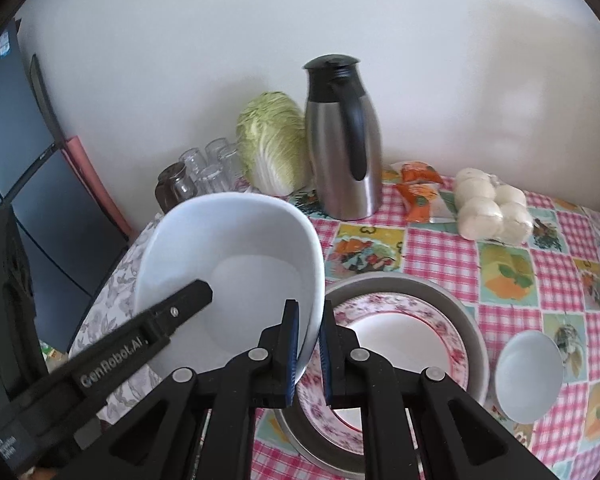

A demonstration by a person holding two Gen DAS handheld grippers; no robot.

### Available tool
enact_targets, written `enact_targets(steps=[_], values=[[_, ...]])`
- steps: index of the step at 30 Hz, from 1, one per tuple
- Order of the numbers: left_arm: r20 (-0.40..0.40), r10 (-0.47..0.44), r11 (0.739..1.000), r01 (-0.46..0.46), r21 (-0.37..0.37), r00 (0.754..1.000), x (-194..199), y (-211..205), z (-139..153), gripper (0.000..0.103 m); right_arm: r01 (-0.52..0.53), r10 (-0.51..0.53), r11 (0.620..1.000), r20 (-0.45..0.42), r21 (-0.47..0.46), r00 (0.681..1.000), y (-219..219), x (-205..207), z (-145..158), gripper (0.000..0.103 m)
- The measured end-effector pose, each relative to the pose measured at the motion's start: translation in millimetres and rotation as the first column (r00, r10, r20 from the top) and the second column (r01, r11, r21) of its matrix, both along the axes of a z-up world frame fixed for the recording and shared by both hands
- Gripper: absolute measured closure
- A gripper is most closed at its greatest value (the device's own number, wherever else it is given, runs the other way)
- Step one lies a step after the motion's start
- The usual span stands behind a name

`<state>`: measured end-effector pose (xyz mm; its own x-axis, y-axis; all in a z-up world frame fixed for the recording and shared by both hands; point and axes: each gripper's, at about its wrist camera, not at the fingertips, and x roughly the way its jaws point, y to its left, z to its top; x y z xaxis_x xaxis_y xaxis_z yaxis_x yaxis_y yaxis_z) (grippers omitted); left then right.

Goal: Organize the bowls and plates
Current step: 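Lift the white square bowl and carry it over the steel basin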

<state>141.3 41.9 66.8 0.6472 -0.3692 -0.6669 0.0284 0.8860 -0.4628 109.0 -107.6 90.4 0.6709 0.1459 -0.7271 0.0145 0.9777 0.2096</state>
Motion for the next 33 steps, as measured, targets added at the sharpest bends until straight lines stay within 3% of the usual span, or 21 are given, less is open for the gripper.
enact_targets(steps=[16, 33], values=[[0.030, -0.078, 0.996, 0.076, 0.053, 0.997, -17.0, -67.6, 15.4, 0.085, 0.099, -0.101, 0.990, 0.012, 0.101, 0.995, -72.0, -34.7, -2.5, 0.090], [0.025, -0.116, 0.986, 0.112, 0.125, 0.993, -26.7, -107.3, 16.5, 0.085, 0.117, -0.116, 0.983, -0.016, 0.144, 0.993, -107.0, -50.9, -7.9, 0.089]])
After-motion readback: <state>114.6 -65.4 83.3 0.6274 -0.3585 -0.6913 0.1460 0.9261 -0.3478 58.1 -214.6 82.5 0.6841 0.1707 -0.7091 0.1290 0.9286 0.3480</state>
